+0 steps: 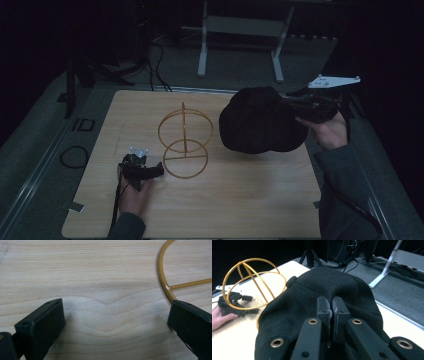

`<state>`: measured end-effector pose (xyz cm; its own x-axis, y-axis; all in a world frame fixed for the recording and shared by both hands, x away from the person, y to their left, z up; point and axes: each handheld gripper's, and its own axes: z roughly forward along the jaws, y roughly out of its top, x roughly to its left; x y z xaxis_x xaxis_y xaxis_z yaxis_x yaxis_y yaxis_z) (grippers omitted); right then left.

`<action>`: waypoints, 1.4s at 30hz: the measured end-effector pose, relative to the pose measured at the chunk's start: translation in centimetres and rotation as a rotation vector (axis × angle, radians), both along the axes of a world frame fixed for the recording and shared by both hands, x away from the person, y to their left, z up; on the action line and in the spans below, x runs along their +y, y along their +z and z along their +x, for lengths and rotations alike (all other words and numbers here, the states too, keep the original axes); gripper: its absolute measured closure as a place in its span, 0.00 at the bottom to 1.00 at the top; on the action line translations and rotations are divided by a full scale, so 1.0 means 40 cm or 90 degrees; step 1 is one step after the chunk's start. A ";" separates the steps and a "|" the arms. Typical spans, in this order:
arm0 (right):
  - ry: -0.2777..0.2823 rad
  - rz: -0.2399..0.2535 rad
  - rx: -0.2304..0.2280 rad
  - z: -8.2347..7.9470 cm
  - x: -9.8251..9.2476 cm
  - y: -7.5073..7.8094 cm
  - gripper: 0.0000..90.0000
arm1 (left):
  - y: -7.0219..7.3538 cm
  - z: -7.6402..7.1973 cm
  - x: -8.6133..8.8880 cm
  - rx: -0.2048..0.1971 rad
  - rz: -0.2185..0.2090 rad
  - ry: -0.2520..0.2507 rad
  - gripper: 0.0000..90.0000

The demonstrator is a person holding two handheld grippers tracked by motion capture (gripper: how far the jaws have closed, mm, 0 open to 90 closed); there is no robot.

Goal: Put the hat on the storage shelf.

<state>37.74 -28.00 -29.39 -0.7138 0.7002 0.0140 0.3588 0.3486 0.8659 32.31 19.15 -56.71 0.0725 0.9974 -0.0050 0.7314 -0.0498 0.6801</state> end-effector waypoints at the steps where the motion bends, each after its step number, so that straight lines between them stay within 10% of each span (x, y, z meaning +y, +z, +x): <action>1: -0.001 0.001 -0.002 0.001 -0.001 0.003 0.96 | 0.000 0.000 0.000 0.000 0.000 0.000 0.01; 42: 0.003 0.105 -0.047 0.030 0.042 0.110 0.96 | 0.000 0.000 0.000 -0.001 0.000 0.001 0.01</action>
